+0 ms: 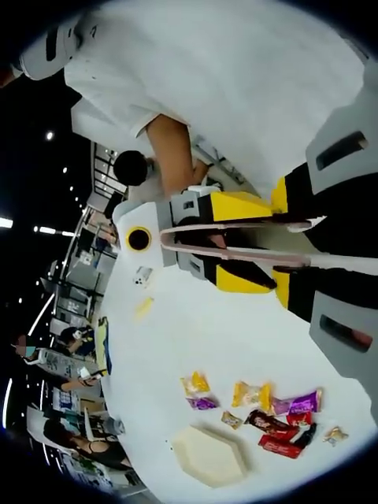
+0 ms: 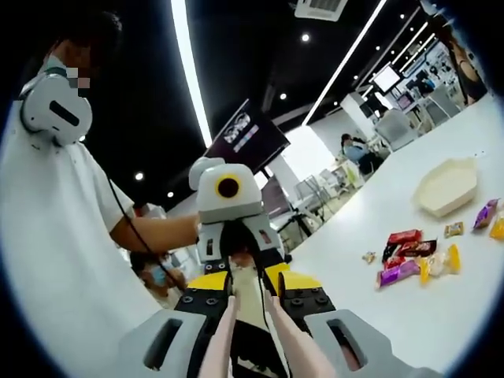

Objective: Place the target food into the container with the food tongs after gripping and lifting it, then release it inside without dropping or visibly crushing the food.

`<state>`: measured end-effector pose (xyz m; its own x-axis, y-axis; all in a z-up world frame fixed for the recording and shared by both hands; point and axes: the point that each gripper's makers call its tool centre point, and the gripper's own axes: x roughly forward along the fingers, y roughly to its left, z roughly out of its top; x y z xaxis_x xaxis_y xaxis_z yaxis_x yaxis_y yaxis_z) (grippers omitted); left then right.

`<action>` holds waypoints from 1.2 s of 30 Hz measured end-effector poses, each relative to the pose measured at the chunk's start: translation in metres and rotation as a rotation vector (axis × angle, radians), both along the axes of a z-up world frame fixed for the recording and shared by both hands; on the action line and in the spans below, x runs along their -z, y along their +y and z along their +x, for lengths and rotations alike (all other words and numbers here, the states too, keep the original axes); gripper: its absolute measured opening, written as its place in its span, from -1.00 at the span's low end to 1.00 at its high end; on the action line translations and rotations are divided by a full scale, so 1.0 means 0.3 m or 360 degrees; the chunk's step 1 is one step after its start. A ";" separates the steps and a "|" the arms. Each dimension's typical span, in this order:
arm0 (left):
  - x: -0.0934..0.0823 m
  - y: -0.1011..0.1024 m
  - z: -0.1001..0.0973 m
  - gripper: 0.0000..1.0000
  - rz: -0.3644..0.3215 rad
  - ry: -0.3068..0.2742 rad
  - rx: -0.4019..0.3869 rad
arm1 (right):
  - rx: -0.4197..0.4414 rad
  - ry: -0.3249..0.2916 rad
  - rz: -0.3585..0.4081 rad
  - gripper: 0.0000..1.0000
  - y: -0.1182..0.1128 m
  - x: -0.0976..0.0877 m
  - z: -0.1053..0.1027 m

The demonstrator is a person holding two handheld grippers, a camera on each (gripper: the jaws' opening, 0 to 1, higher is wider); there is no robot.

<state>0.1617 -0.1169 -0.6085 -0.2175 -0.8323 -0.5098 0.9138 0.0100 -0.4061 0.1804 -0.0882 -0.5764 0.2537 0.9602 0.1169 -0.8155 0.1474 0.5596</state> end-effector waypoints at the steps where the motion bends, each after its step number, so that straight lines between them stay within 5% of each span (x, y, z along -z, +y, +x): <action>1: -0.003 0.000 -0.001 -0.52 -0.0005 0.0008 -0.0002 | -0.0003 -0.0009 0.0003 -0.52 0.000 -0.001 -0.004; 7: -0.009 -0.003 0.019 -0.41 -0.0063 -0.0006 -0.0083 | 0.0012 -0.0024 -0.0012 -0.47 -0.012 -0.003 0.007; 14: -0.042 0.003 0.036 -0.47 -0.0147 0.0089 -0.0198 | 0.0031 0.0012 0.0032 -0.48 -0.037 -0.029 0.024; 21: -0.047 -0.004 0.040 -0.59 -0.0162 0.0036 -0.0195 | 0.0032 0.0024 0.0039 -0.51 -0.041 -0.032 0.029; 36: -0.066 -0.039 0.046 -0.69 -0.0326 0.0121 -0.0315 | 0.0087 0.0054 0.0108 -0.37 -0.077 -0.058 0.040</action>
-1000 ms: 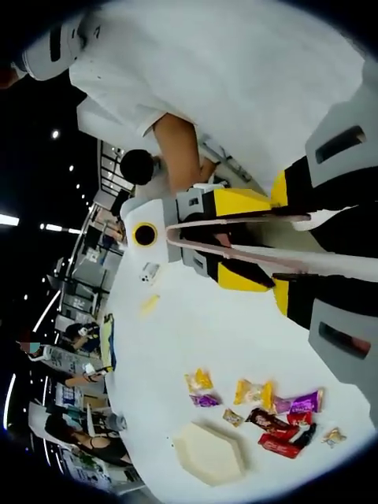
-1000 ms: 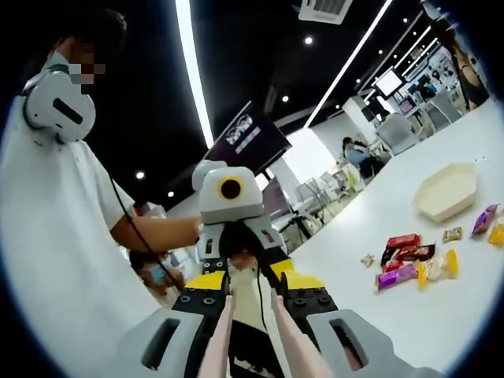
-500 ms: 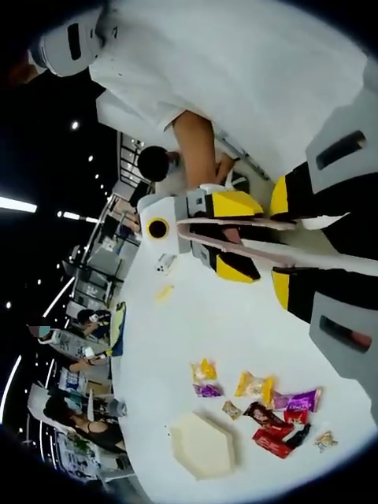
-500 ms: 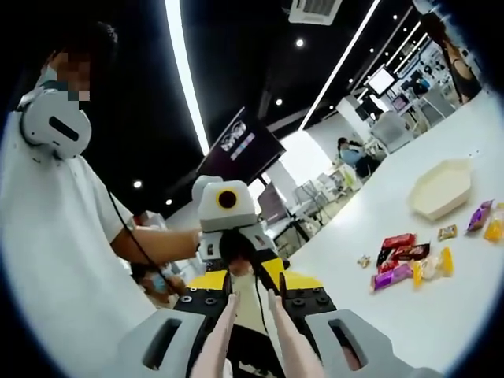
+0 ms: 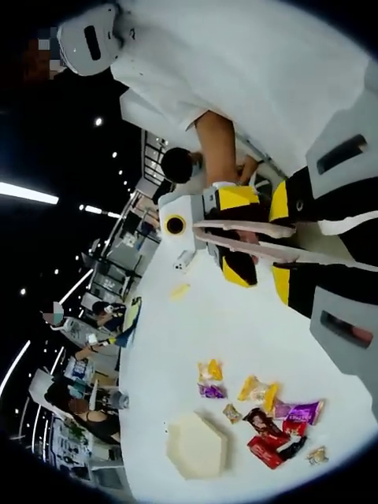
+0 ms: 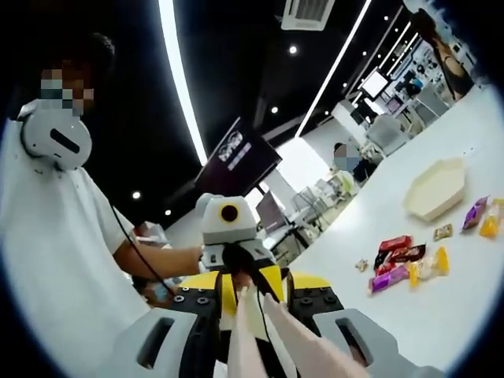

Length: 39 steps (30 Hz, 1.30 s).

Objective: Place the target food into the container with the food tongs after gripping and lifting it, then release it inside without dropping or visibly crushing the food.

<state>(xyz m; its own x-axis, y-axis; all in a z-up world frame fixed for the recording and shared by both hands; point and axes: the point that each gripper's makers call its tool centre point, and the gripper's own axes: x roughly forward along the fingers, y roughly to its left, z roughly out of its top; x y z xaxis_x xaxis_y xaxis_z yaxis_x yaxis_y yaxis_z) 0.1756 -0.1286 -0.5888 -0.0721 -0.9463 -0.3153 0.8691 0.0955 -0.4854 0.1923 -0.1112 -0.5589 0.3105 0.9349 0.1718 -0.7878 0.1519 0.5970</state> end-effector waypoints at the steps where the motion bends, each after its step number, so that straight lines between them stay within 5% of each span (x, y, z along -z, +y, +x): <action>1: -0.001 -0.002 -0.002 -0.69 -0.0003 -0.0022 0.0004 | -0.0002 -0.0005 -0.0001 -0.36 0.000 -0.001 -0.001; 2: -0.008 -0.005 0.007 -0.69 -0.0023 -0.0102 -0.0003 | 0.0006 -0.0004 0.0003 -0.36 -0.005 -0.001 0.001; 4: -0.014 -0.006 0.009 -0.70 -0.0030 -0.0078 -0.0023 | 0.0006 0.0005 0.0002 -0.36 -0.008 0.001 0.001; 5: -0.027 -0.005 0.023 -0.70 -0.0073 -0.0155 -0.0040 | 0.0008 0.0009 0.0006 -0.36 -0.011 0.002 0.001; 22: -0.039 0.001 0.023 -0.61 -0.0106 -0.0185 -0.0060 | 0.0007 0.0047 0.0063 -0.56 -0.067 -0.017 0.003; 23: -0.034 -0.001 0.006 -0.56 -0.0090 -0.0100 -0.0027 | 0.0000 0.0021 0.0048 -0.55 -0.065 -0.017 -0.001; 29: -0.027 -0.005 0.006 -0.44 -0.0079 0.0024 -0.0028 | -0.0012 -0.0012 0.0036 -0.54 -0.065 -0.017 -0.015; 31: -0.020 -0.005 -0.010 -0.45 -0.0076 0.0180 0.0016 | -0.0059 -0.0157 -0.0034 -0.54 -0.056 -0.012 -0.046; 32: -0.016 -0.004 -0.018 -0.47 -0.0059 0.0216 0.0028 | -0.0070 -0.0143 -0.0039 -0.54 -0.055 -0.011 -0.046; 36: -0.009 -0.006 -0.044 -0.61 0.0001 0.0121 0.0127 | -0.0108 -0.0176 -0.0060 -0.56 -0.048 -0.014 -0.059; 39: -0.033 -0.014 -0.031 -0.69 -0.0060 -0.0033 0.0121 | -0.0076 -0.0184 -0.0023 -0.56 -0.056 -0.031 -0.049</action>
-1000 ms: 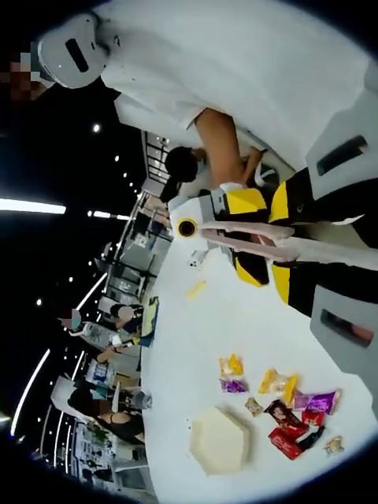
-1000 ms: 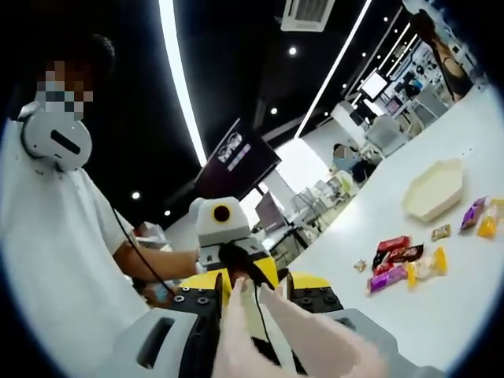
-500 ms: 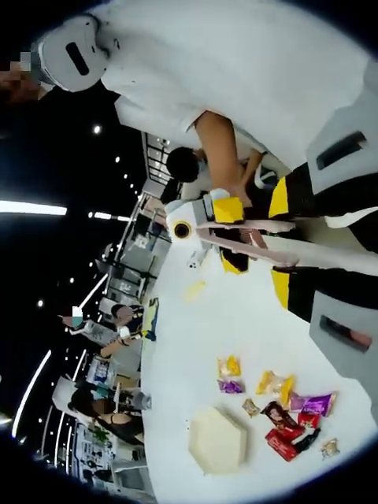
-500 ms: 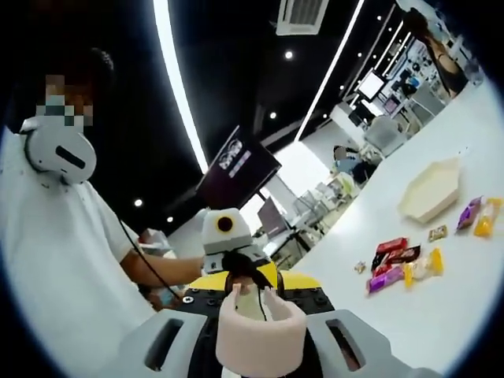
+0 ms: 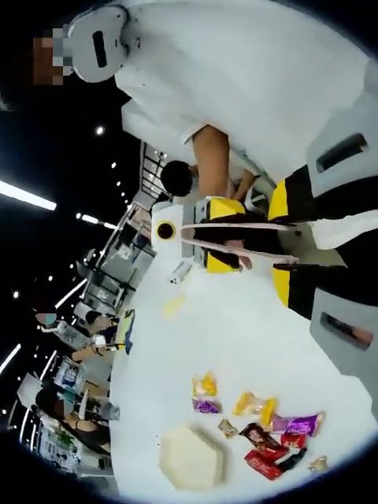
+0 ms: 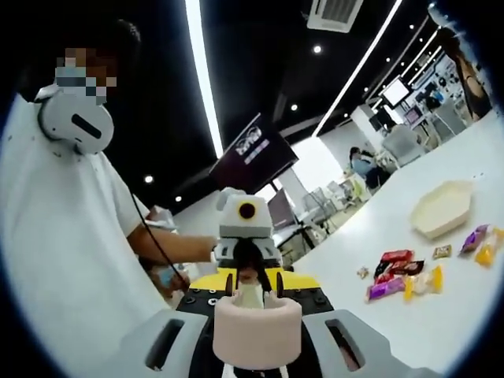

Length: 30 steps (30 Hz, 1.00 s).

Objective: Place the target food into the container with the food tongs after gripping and lifting it, then release it inside without dropping or visibly crushing the food.

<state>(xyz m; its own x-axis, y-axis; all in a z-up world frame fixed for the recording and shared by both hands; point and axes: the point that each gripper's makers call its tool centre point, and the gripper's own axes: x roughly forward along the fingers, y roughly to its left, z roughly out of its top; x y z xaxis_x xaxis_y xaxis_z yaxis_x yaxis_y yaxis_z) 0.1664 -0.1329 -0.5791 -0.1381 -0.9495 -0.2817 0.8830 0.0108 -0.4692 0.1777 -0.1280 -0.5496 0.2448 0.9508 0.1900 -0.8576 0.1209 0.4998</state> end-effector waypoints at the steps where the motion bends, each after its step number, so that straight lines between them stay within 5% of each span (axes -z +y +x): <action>1: -0.007 0.001 -0.006 -0.70 -0.0008 0.0028 0.0001 | 0.0003 -0.0003 -0.0005 -0.52 0.001 0.001 0.001; 4: -0.020 -0.001 0.003 -0.72 -0.0031 -0.0055 0.0008 | 0.0003 0.0005 -0.0049 -0.41 0.004 0.022 0.002; 12: -0.048 -0.008 0.021 -0.77 -0.0178 0.0031 -0.0096 | 0.0069 0.0007 -0.0007 -0.43 -0.015 -0.006 0.039; 17: -0.052 -0.016 0.013 -0.69 -0.0220 0.0050 -0.0107 | -0.0011 0.0040 0.0014 -0.50 -0.016 -0.016 0.016; 19: -0.045 -0.016 0.005 -0.59 -0.0200 0.0005 -0.0084 | -0.0078 0.0088 0.0013 -0.54 -0.012 -0.013 -0.011; 22: -0.036 -0.022 -0.003 -0.49 -0.0165 0.0033 -0.0053 | -0.0063 0.0029 -0.0009 -0.52 -0.017 -0.010 -0.003; 30: 0.070 -0.039 -0.057 -0.44 0.0198 -0.0009 0.0163 | -0.0267 -0.0084 -0.0408 -0.51 0.012 0.046 -0.051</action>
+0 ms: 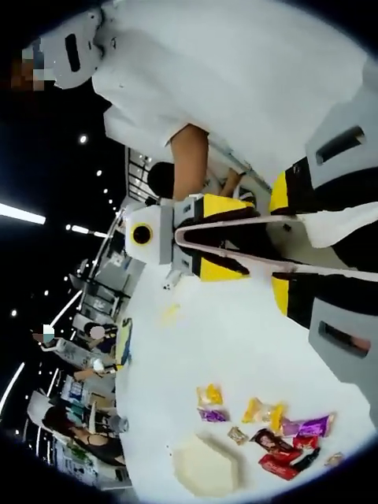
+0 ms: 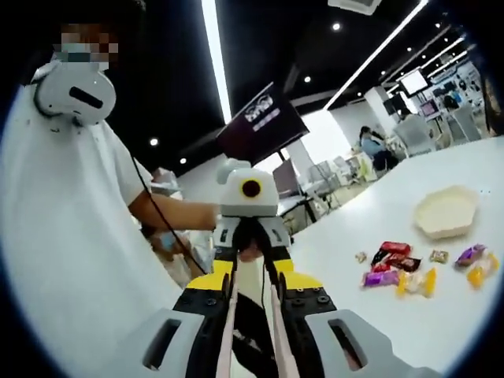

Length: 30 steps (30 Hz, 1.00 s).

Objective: Place the target food into the container with the food tongs after gripping and lifting it, then release it inside without dropping or visibly crushing the food.

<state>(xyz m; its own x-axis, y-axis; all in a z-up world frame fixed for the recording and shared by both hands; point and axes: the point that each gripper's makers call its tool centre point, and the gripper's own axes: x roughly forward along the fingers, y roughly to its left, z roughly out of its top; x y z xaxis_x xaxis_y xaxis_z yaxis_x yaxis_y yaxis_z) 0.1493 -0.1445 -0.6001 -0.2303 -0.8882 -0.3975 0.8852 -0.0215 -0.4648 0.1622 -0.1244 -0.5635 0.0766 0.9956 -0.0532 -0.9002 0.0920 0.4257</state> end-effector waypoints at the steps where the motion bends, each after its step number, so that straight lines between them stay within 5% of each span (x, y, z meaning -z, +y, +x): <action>1: 0.002 -0.009 0.000 -0.43 0.0011 -0.0014 0.0006 | -0.0008 -0.0015 -0.0028 -0.51 0.004 0.004 0.000; 8: 0.048 -0.038 -0.017 -0.40 0.0236 -0.0020 0.0117 | -0.0061 -0.0066 -0.0151 -0.51 0.033 0.015 -0.008; 10: 0.064 -0.036 -0.033 -0.53 0.0289 -0.0046 0.0176 | -0.0077 -0.0057 -0.0164 -0.54 0.040 0.014 -0.013; 18: 0.037 -0.032 -0.003 -0.76 0.0158 -0.0237 0.0139 | 0.0003 -0.0149 -0.0102 -0.54 0.027 0.004 0.016; 24: -0.008 -0.029 0.023 -0.76 0.0045 -0.0182 0.0055 | -0.0001 -0.0108 -0.0054 -0.33 0.018 -0.004 0.011; 30: 0.010 -0.032 0.009 -0.71 0.0150 -0.0141 0.0093 | -0.0103 -0.0017 -0.0052 -0.29 0.034 -0.008 -0.028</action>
<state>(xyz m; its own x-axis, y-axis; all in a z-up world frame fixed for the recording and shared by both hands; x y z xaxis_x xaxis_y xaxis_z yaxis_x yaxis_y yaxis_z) 0.1520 -0.1540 -0.6031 -0.2410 -0.8321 -0.4995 0.9213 -0.0343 -0.3873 0.1538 -0.1141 -0.5610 0.0128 0.9963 -0.0852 -0.9093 0.0470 0.4136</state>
